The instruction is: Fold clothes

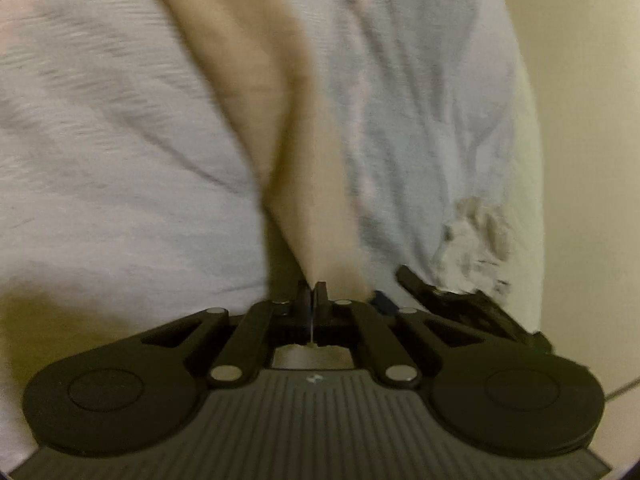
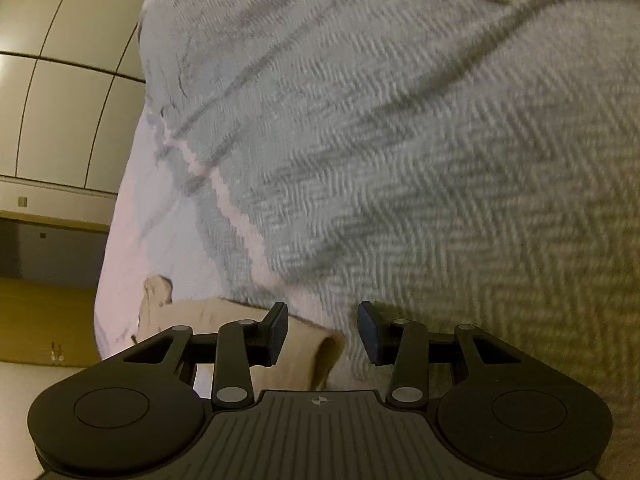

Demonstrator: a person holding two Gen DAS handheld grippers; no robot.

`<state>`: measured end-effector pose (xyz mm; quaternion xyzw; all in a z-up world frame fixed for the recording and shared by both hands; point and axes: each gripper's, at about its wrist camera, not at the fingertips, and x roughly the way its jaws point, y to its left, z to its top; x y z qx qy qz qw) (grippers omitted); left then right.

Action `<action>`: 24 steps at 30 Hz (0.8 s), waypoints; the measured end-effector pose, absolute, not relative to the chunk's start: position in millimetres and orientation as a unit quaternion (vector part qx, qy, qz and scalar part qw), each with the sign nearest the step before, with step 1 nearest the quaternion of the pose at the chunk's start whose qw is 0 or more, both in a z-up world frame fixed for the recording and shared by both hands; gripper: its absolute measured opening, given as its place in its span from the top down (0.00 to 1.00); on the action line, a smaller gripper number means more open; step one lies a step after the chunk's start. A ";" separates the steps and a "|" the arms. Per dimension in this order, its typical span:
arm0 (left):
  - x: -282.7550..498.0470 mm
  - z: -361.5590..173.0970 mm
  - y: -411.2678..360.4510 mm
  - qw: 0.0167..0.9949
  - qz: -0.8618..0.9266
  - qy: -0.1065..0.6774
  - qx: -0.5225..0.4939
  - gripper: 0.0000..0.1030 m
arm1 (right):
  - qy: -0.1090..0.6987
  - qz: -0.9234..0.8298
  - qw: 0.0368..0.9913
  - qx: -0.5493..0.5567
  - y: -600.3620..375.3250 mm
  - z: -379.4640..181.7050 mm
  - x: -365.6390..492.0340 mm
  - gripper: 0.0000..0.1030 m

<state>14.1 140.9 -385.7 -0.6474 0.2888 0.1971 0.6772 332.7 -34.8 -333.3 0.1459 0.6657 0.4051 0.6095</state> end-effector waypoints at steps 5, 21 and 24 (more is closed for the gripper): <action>15.6 -396.1 139.5 0.670 0.192 0.297 -0.653 1.00 | 0.668 0.429 0.594 0.127 -21.4 -340.7 323.1 0.59; 62.2 -333.7 142.1 0.781 0.082 0.210 -0.582 1.00 | 0.470 0.668 0.573 0.068 5.8 -217.8 326.7 0.99; 77.2 -362.0 141.7 0.747 0.094 0.264 -0.603 1.00 | 0.504 0.605 0.616 0.023 5.3 -247.2 336.8 0.99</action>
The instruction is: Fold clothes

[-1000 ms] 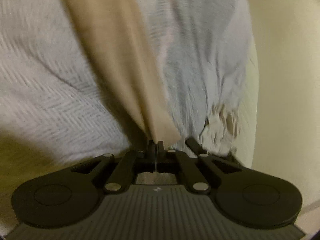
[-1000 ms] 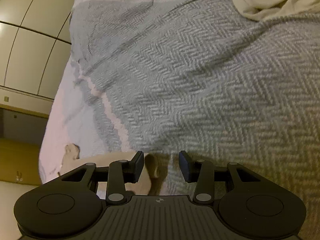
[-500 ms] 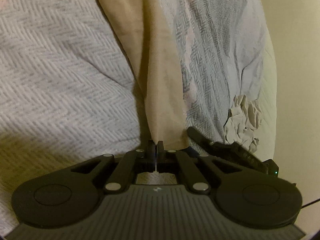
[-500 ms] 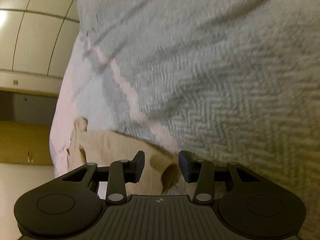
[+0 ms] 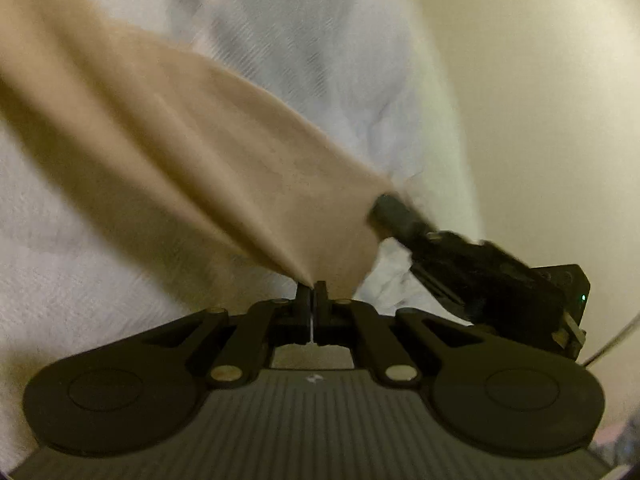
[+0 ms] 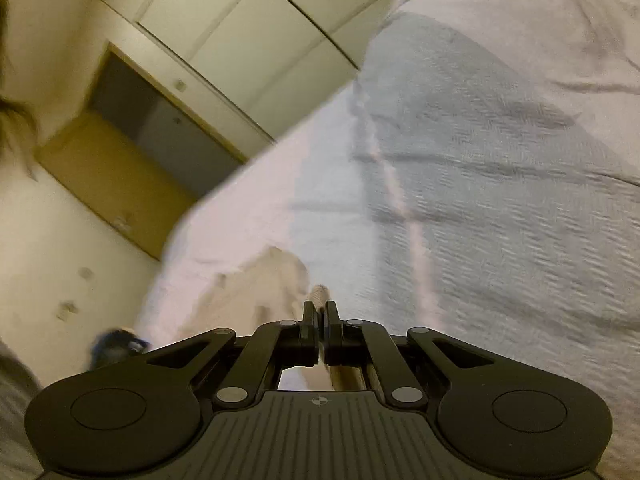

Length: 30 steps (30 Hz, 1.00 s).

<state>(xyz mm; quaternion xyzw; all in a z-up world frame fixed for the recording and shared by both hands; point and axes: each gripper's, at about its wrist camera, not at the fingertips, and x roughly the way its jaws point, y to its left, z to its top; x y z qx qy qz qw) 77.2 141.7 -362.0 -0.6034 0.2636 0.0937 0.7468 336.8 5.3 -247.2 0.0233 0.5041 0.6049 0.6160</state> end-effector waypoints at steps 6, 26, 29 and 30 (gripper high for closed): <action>94.6 -409.4 130.4 0.706 0.127 0.372 -0.589 1.00 | 0.639 0.413 0.649 0.007 -7.9 -336.8 344.4 0.98; -31.1 -311.8 290.4 0.776 0.304 0.392 -0.388 0.82 | 0.496 0.612 0.608 -0.090 138.3 -299.6 275.1 0.84; -41.6 -315.2 316.0 0.765 0.350 0.391 -0.373 0.82 | 0.521 0.622 0.580 -0.070 186.8 -320.3 259.6 0.85; -48.2 -318.1 322.2 0.760 0.356 0.394 -0.375 0.82 | 0.537 0.617 0.571 -0.065 202.1 -327.7 256.1 0.85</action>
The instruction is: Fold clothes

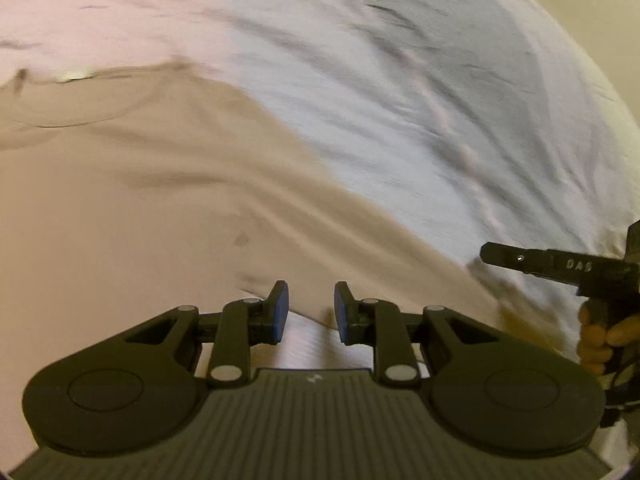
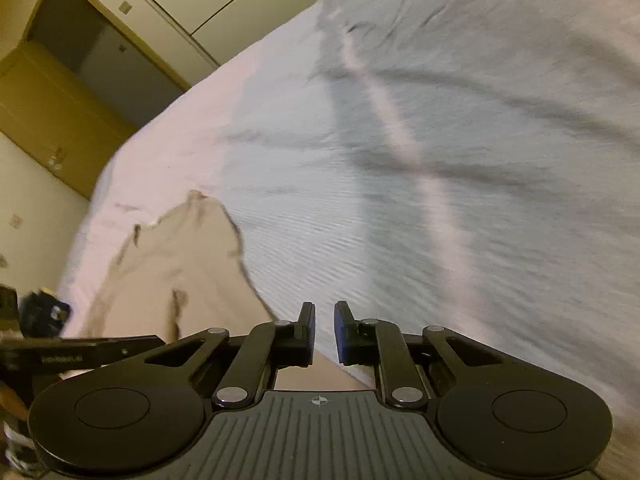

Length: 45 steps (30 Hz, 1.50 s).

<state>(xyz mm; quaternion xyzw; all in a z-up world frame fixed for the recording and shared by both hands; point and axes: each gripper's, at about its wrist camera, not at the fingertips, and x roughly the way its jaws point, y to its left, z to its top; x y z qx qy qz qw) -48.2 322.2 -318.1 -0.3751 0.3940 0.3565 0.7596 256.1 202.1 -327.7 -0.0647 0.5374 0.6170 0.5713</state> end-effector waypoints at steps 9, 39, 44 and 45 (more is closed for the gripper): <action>-84.3 -336.8 347.9 0.740 0.361 0.382 -0.420 0.82 | 0.562 0.646 0.508 -0.094 264.8 -346.2 213.7 0.83; -143.4 -327.3 224.2 0.693 0.401 0.361 -0.478 0.82 | 0.519 0.459 0.676 -0.252 51.4 -336.7 219.5 0.81; -204.6 -313.7 215.7 0.681 0.443 0.337 -0.476 0.82 | 0.503 0.415 0.714 -0.255 66.4 -310.9 203.3 0.79; -223.0 -311.1 213.4 0.677 0.455 0.329 -0.477 0.82 | 0.492 0.435 0.711 -0.253 76.1 -301.8 193.1 0.78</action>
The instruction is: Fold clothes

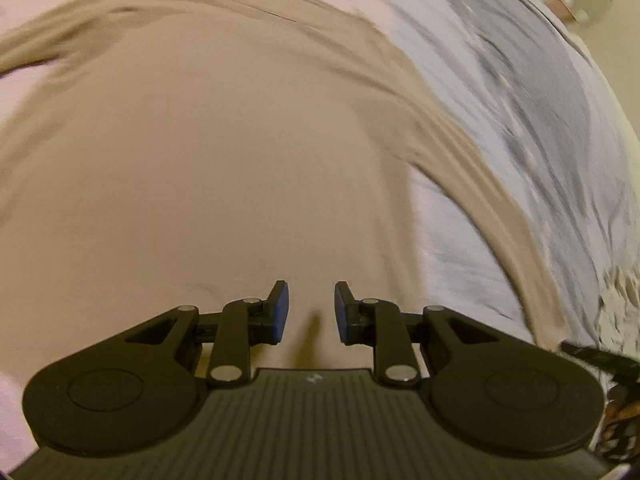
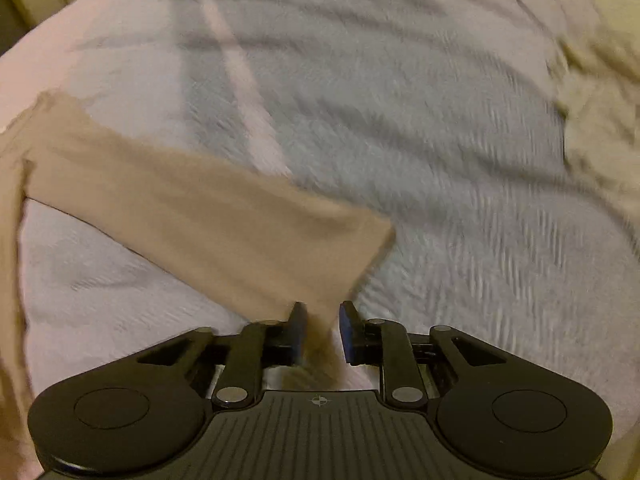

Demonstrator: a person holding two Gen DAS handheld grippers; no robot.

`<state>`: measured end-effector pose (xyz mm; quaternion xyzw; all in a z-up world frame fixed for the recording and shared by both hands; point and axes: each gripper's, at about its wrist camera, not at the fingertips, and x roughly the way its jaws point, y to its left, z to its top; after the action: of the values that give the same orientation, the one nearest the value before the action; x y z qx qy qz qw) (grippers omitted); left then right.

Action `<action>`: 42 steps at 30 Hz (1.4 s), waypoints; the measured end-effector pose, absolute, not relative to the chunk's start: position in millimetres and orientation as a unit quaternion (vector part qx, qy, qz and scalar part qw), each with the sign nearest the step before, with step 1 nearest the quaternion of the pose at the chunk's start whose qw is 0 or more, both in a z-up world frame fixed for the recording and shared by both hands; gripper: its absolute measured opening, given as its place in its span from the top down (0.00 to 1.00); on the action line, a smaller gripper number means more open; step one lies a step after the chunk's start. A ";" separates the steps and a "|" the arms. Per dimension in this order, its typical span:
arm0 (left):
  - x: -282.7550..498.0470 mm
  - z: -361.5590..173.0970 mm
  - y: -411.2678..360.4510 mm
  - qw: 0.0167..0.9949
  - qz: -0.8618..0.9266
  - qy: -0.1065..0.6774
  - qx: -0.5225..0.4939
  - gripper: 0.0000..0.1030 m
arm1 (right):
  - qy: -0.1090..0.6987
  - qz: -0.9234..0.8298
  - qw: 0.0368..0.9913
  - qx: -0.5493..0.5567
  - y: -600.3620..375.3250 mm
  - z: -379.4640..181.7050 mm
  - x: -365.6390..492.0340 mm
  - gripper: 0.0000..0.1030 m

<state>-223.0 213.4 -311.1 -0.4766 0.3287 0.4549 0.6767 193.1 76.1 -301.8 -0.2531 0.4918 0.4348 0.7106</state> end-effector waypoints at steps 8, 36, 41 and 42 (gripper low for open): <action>-423.6 -311.1 209.6 0.624 0.557 0.261 -0.482 0.79 | 0.471 0.518 0.674 -0.235 154.8 -279.2 49.7 0.73; -770.9 -326.4 322.7 0.585 0.635 0.100 -0.495 1.00 | 0.496 0.609 0.560 -0.264 322.1 -320.1 -304.8 0.65; -774.1 -312.3 345.4 0.612 0.655 0.152 -0.416 1.00 | 0.500 0.598 0.566 -0.269 325.4 -325.3 -303.3 0.65; -773.2 -322.8 351.7 0.603 0.654 0.171 -0.423 1.00 | 0.502 0.597 0.566 -0.268 324.9 -326.4 -303.6 0.64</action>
<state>-773.2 351.7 -322.8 -0.4233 0.1706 0.6542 0.6031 -303.6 324.9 -326.4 -0.2678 0.5017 0.5973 0.5655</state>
